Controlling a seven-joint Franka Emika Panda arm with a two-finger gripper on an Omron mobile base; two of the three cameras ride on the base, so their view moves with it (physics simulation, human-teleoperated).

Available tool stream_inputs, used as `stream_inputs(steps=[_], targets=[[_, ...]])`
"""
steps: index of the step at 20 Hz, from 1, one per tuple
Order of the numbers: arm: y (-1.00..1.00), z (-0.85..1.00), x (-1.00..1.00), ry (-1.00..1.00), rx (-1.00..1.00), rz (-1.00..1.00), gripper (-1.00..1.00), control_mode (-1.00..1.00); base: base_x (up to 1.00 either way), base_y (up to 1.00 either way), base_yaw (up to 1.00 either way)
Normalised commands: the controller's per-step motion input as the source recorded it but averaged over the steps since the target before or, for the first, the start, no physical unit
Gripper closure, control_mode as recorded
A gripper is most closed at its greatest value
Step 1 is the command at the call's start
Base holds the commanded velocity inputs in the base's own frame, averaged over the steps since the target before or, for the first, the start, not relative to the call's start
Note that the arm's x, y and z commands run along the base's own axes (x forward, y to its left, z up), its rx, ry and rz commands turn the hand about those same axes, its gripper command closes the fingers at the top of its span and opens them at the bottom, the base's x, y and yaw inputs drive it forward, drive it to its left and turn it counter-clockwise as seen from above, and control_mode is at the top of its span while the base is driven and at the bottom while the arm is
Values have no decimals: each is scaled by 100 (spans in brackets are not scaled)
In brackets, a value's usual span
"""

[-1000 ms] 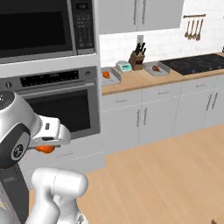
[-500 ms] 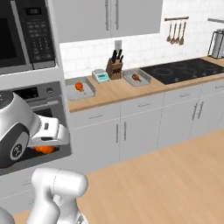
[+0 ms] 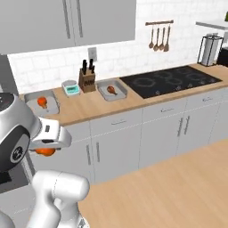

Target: Place one squash and one chicken drumstick in each tupperware on the nearby counter, to pack two identical lunches.

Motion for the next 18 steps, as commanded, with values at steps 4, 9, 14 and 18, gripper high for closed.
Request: stream_inputs(steps=[4, 9, 14, 18], targets=[[0, 0, 0, 0, 0, 0, 100, 100, 100, -20, 9], [0, 0, 0, 0, 0, 0, 100, 100, 100, -27, 19], [0, 0, 0, 0, 0, 0, 100, 100, 100, -24, 32], [0, 0, 0, 0, 0, 0, 100, 100, 89, -23, 40]])
